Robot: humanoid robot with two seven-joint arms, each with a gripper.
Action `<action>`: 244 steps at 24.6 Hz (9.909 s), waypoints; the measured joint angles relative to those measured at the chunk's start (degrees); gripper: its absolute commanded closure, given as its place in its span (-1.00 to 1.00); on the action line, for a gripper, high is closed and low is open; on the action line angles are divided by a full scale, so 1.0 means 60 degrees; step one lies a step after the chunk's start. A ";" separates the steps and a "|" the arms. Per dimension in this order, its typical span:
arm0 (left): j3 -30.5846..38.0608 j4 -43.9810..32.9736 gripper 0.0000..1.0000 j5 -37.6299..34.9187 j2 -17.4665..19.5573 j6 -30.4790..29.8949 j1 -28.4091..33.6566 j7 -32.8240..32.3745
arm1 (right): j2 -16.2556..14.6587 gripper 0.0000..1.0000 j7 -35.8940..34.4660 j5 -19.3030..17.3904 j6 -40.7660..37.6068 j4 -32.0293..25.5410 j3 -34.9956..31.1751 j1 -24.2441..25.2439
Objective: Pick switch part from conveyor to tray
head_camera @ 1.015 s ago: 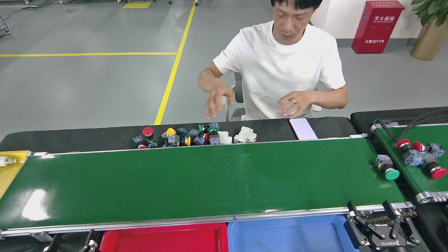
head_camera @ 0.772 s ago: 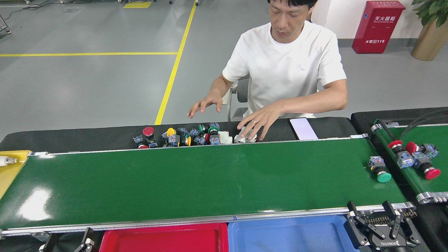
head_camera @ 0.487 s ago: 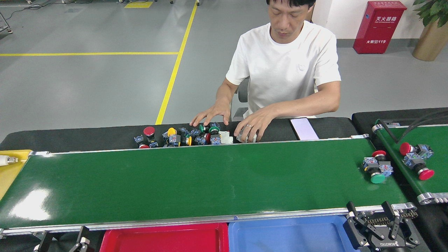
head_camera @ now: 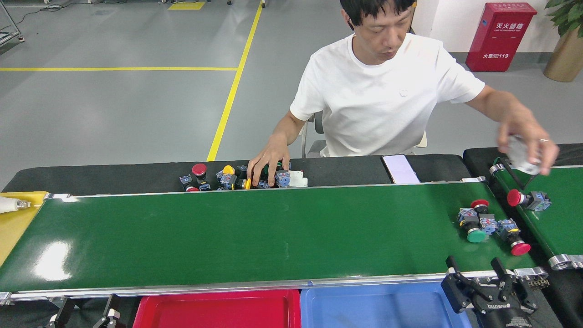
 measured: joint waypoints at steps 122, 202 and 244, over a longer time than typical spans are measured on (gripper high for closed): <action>-0.2085 -0.0003 -1.00 -0.1042 -0.0158 0.0517 -0.0985 -0.0678 | 0.1989 0.00 0.0213 0.1406 0.2694 0.3546 0.4377 -0.3151; -0.4021 0.2518 0.95 -0.2483 -0.0554 0.0036 -0.3923 -0.0889 | 0.2574 0.26 0.1702 0.2205 0.1315 0.3093 0.4768 -0.2998; -0.0767 0.4267 -1.00 -0.2292 0.0105 0.0455 -0.5004 -0.1414 | 0.2586 -0.99 0.2092 0.0055 -0.1414 0.0577 0.3893 -0.3130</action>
